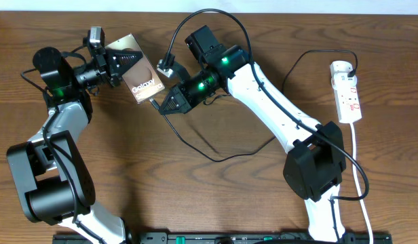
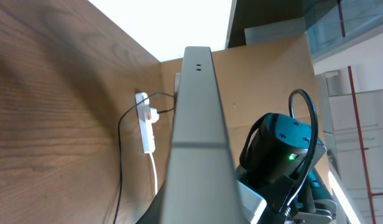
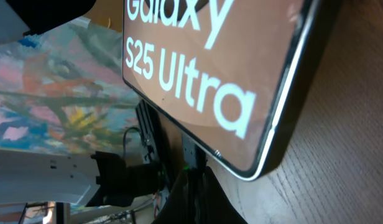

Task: Plug charger to phone and switch on socket

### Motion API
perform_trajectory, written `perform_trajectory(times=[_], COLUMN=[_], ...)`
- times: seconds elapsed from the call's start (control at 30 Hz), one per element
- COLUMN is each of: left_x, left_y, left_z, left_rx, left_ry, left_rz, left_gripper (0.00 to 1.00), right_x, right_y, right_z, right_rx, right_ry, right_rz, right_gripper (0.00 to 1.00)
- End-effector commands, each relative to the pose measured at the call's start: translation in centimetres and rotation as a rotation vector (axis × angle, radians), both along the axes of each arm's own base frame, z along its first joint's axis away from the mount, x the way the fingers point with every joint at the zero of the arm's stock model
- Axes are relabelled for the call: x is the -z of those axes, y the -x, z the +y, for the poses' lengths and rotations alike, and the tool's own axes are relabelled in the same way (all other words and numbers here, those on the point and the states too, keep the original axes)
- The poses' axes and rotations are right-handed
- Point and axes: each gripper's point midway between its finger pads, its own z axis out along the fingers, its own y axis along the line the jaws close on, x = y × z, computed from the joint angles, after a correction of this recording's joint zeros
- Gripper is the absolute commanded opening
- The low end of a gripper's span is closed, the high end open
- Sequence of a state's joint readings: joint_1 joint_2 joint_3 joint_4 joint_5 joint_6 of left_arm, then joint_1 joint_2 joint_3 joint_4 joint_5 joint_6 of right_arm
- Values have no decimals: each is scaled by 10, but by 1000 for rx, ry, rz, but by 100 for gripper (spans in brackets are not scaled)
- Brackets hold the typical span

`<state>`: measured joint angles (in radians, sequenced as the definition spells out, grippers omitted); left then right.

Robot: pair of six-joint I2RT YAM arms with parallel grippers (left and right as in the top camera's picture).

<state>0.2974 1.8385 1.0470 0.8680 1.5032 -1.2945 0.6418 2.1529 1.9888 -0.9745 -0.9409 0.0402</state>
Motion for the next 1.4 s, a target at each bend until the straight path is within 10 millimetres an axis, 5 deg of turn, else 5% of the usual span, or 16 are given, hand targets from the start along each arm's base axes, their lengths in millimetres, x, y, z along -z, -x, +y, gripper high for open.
perform_trajectory(times=[0.0, 0.27, 1.37], left_x=[-14, -14, -14], left_y=[-4, -6, -5], left_z=[3, 23, 18], left_rx=[-13, -60, -45], left_ry=[-26, -23, -3], left_rz=[-73, -61, -21], left_gripper=[7, 7, 7], right_x=[-19, -35, -31], right_y=[-1, -3, 7], right_z=[0, -9, 7], right_rx=[10, 48, 46], right_ry=[-23, 11, 41], right_rz=[-30, -107, -136], right_gripper=[1, 1, 1])
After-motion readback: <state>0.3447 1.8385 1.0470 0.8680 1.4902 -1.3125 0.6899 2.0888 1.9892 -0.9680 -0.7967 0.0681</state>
